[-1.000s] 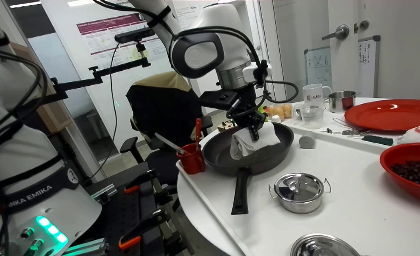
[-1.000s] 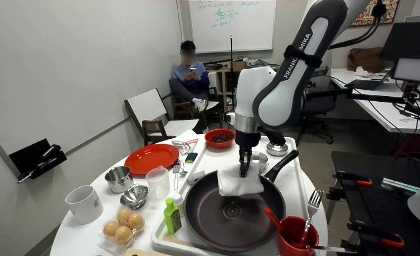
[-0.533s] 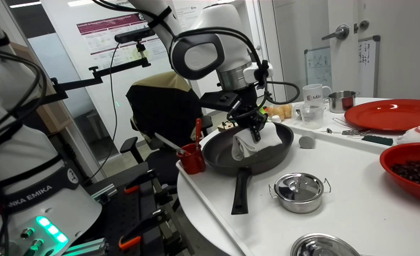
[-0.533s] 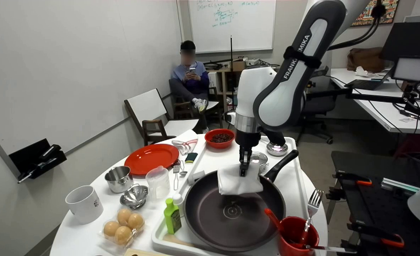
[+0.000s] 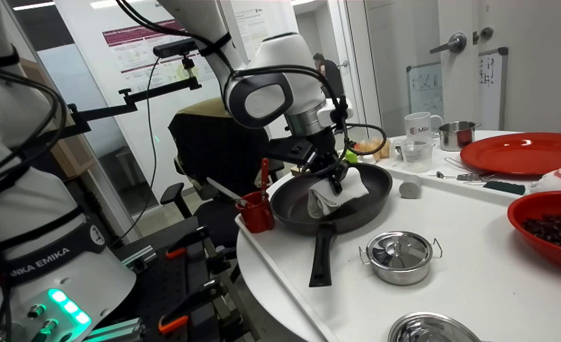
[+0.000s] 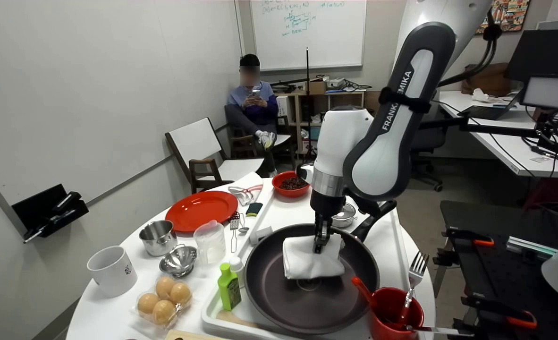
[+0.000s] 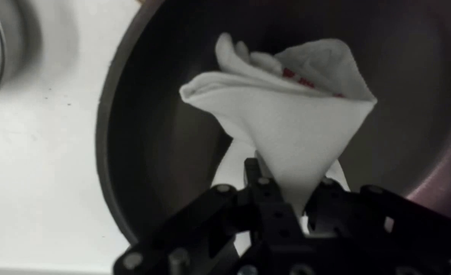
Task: Wipe the pan with the white towel
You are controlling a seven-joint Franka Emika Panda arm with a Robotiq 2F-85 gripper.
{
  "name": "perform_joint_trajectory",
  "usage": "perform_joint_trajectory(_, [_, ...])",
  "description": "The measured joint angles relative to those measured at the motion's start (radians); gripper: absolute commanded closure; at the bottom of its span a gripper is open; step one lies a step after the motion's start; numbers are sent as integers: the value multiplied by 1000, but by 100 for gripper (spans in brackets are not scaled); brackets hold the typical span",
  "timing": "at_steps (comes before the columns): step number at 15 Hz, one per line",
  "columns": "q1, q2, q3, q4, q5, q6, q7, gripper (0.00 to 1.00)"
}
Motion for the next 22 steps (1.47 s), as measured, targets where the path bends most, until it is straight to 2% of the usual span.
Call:
perform_joint_trajectory(6, [51,62,10,-10,-68,38,28,92])
perform_joint_trajectory(14, [187,73,6,-40,-177,71,36,92])
perform_joint_trajectory(22, [244,73,-55,-36,-204,104,41,91])
